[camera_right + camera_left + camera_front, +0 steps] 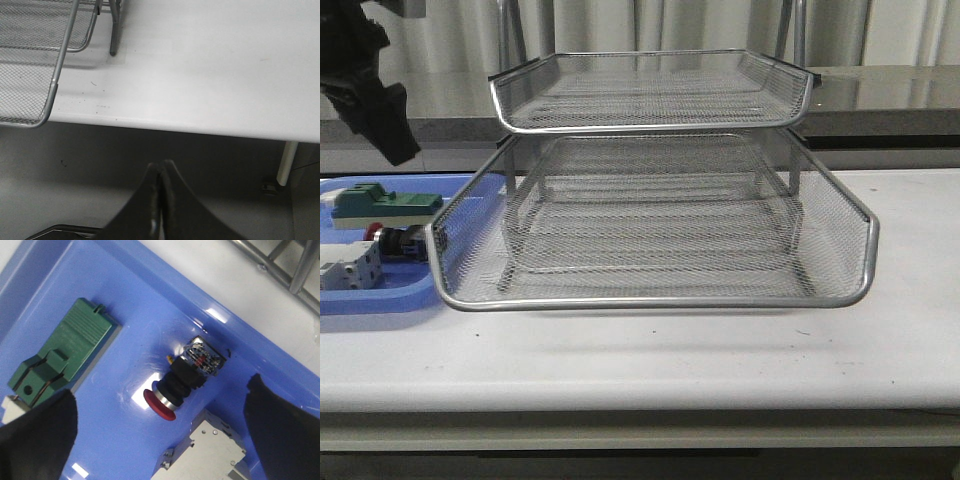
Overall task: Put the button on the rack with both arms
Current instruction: 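Lower the left gripper onto the red push button in the blue tray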
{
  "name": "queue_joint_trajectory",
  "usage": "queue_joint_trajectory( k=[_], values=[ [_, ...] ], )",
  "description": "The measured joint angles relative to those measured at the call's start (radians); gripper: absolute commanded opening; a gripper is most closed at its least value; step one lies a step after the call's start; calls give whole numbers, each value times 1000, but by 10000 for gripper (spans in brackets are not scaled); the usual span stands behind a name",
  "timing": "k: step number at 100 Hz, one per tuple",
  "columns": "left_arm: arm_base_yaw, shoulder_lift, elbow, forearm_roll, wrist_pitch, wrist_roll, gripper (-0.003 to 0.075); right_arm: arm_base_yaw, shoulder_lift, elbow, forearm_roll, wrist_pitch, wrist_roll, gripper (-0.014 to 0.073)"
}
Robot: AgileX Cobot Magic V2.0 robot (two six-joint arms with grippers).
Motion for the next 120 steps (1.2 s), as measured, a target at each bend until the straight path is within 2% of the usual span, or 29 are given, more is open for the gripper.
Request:
queue_joint_trajectory(
  k=[36,120],
  values=[
    [0,100,-3,-2,10,85,637,0,0,0,0,0,0,-71],
    [-13,230,-4,-38,-20,141,637,0,0,0,0,2,0,-71]
  ],
)
